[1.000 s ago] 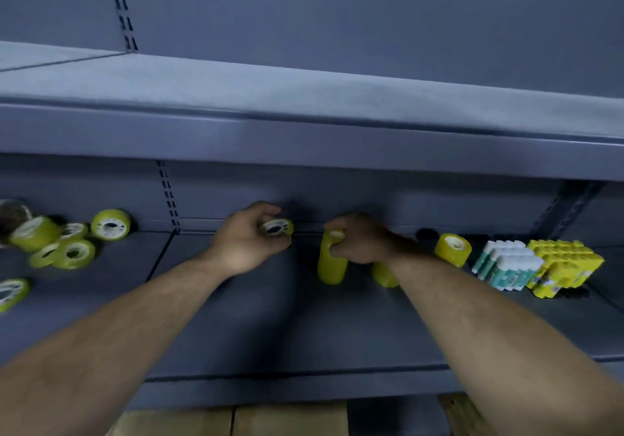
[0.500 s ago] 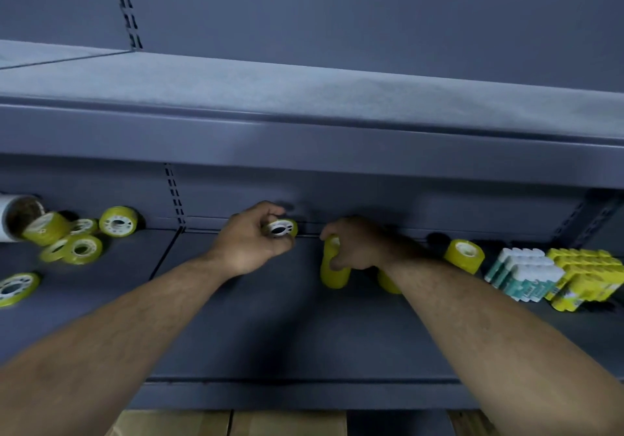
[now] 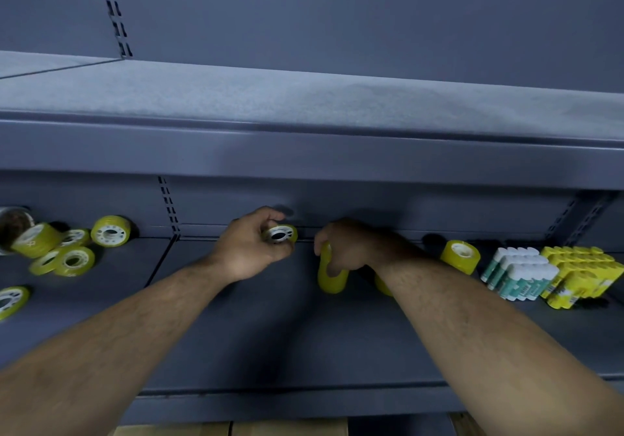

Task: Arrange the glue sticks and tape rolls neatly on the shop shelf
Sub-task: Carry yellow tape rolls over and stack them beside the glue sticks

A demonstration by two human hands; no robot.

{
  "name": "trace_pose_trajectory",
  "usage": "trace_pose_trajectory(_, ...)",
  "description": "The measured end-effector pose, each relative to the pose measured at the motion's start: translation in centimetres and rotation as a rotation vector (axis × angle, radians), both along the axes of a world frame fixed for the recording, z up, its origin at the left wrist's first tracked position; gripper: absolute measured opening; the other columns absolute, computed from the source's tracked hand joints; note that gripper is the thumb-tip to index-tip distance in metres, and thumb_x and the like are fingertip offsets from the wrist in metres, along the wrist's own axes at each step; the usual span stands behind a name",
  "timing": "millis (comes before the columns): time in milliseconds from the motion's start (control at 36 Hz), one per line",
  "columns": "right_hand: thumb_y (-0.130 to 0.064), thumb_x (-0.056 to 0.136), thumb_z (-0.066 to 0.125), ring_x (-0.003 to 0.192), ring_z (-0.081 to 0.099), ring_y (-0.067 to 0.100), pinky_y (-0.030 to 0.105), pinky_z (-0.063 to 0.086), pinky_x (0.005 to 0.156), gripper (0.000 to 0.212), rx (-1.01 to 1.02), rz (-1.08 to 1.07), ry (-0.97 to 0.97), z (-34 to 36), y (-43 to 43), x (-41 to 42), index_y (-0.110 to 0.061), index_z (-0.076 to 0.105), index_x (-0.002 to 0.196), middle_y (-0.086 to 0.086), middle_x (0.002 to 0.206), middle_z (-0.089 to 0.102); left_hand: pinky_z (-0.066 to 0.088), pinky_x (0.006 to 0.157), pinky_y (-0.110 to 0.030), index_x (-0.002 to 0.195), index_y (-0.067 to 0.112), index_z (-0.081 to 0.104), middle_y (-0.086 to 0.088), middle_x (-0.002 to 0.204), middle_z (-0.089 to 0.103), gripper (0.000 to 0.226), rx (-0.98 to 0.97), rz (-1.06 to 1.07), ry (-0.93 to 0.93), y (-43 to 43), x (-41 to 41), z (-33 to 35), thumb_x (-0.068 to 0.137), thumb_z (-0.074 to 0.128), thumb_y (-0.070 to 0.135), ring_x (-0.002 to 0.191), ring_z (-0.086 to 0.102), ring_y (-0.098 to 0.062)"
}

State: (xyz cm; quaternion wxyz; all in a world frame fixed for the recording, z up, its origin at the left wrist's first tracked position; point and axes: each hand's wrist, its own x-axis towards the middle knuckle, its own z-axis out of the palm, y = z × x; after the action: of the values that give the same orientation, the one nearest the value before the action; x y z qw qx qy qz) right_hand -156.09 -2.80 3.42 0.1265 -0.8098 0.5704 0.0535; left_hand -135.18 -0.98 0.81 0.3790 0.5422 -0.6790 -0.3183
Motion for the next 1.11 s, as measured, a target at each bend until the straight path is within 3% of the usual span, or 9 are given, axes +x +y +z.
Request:
trace_pose_trajectory(222, -0.017, 0.071, 0.083, 0.082, 0.055, 0.015, 0.022, 0.039, 0.057, 0.05, 0.024, -0.02, -0.001, -0.2, -0.2, 0.1, -0.029, 0.066, 0.117, -0.01, 0.089, 0.05, 0.043, 0.068, -0.004, 0.111, 0.031, 0.064, 0.018, 0.094, 0.068, 0.044, -0.002, -0.005, -0.023, 0.0, 0.1, -0.1, 0.074, 0.084, 0.019, 0.085, 0.065, -0.001)
trace_pose_trajectory(444, -0.009, 0.066, 0.081, 0.078, 0.056, 0.015, 0.02, 0.037, 0.053, 0.049, 0.055, -0.025, -0.007, -0.8, -0.2, -0.2, -0.028, 0.067, 0.11, -0.004, 0.096, 0.057, 0.044, 0.07, -0.005, 0.111, 0.03, 0.063, 0.017, 0.095, 0.068, 0.044, 0.002, -0.015, -0.035, -0.2, 0.5, -0.2, 0.075, 0.084, 0.018, 0.085, 0.065, -0.001)
trace_pose_trajectory(611, -0.006, 0.065, 0.083, 0.068, 0.05, 0.004, 0.019, 0.035, 0.051, 0.049, 0.062, -0.031, -0.023, -0.6, -0.2, 0.1, -0.024, 0.069, 0.109, -0.009, 0.086, 0.054, 0.045, 0.071, -0.007, 0.113, 0.03, 0.063, 0.018, 0.097, 0.069, 0.046, -0.007, -0.002, -0.058, -0.4, 0.6, -0.4, 0.073, 0.084, 0.02, 0.09, 0.067, -0.004)
trace_pose_trajectory(861, -0.011, 0.071, 0.083, 0.085, 0.053, 0.015, 0.02, 0.035, 0.054, 0.063, 0.061, -0.027, -0.002, -0.6, 0.2, 0.0, -0.027, 0.062, 0.127, -0.004, 0.106, 0.053, 0.048, 0.075, -0.011, 0.117, 0.03, 0.063, 0.021, 0.098, 0.069, 0.05, -0.014, -0.023, -0.078, -0.4, 0.3, 0.0, 0.073, 0.085, 0.023, 0.088, 0.067, 0.0)
trace_pose_trajectory(1000, -0.026, 0.069, 0.088, 0.109, 0.054, 0.016, 0.022, 0.041, 0.079, 0.09, 0.03, -0.052, -0.08, -0.3, 0.9, -0.4, -0.032, 0.044, 0.148, -0.003, 0.134, 0.054, 0.054, 0.09, -0.029, 0.121, 0.028, 0.062, 0.02, 0.103, 0.068, 0.057, -0.039, -0.048, -0.096, -0.5, -0.2, 1.0, 0.069, 0.086, 0.031, 0.095, 0.067, -0.005)
trace_pose_trajectory(1111, -0.043, 0.068, 0.083, 0.13, 0.052, 0.018, 0.031, 0.045, 0.105, 0.085, -0.089, -0.129, -0.234, 1.0, 1.6, -2.2, -0.032, 0.049, 0.145, -0.005, 0.144, 0.054, 0.052, 0.094, -0.028, 0.119, 0.033, 0.063, 0.016, 0.111, 0.069, 0.065, -0.129, -0.071, -0.132, -0.6, -2.0, 2.2, 0.057, 0.076, 0.049, 0.102, 0.066, -0.008)
